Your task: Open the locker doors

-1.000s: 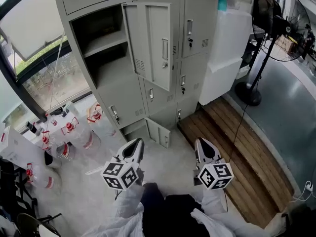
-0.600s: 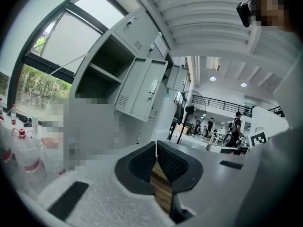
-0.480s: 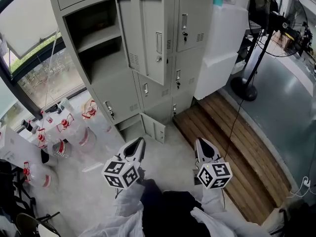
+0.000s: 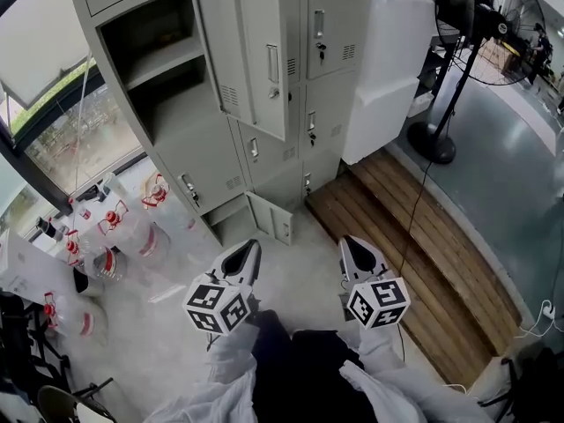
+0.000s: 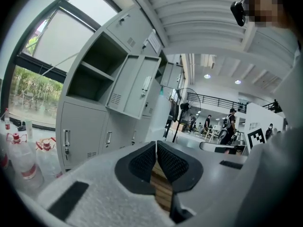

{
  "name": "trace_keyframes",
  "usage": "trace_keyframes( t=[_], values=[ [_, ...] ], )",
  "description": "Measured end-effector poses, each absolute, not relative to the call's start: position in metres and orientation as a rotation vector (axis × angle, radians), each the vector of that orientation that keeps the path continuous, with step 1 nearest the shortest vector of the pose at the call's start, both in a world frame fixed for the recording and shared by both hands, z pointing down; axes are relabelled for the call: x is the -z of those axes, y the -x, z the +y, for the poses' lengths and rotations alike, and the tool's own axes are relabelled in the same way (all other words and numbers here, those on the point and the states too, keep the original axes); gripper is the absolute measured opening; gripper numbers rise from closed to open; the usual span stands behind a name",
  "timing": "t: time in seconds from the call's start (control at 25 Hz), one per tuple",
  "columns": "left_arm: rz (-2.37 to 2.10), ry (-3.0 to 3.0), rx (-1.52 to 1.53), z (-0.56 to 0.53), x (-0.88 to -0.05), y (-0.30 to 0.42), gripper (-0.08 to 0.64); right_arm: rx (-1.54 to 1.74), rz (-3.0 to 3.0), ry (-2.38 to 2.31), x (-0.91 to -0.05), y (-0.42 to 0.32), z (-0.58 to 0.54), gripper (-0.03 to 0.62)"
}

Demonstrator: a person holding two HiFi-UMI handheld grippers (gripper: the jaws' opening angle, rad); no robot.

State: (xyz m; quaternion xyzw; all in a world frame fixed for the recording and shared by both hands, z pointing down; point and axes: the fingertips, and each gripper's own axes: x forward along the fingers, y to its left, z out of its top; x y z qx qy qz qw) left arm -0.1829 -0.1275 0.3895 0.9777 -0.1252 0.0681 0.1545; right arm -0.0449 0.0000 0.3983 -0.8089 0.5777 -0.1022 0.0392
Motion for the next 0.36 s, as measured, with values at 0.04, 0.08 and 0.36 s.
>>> trace_keyframes(
  t=[0.04, 0.08, 0.36],
  values=[
    [-0.341, -2.814, -0.196, -0.126, -0.389, 0.182, 0.015, 0.307, 1.789, 2.472, -0.398, 0.047, -0.001, 0.0],
    [-0.322, -2.829, -0.195, -0.124, -0.389, 0.182, 0.015, 0.301, 1.809, 2.465, -0.398, 0.049, -0.002, 0.0],
    [-0.257, -2.939, -0.218, -0.117, -0.388, 0.176, 0.012, 0.265, 1.946, 2.455, -0.401, 0.061, -0.01, 0.0]
  ],
)
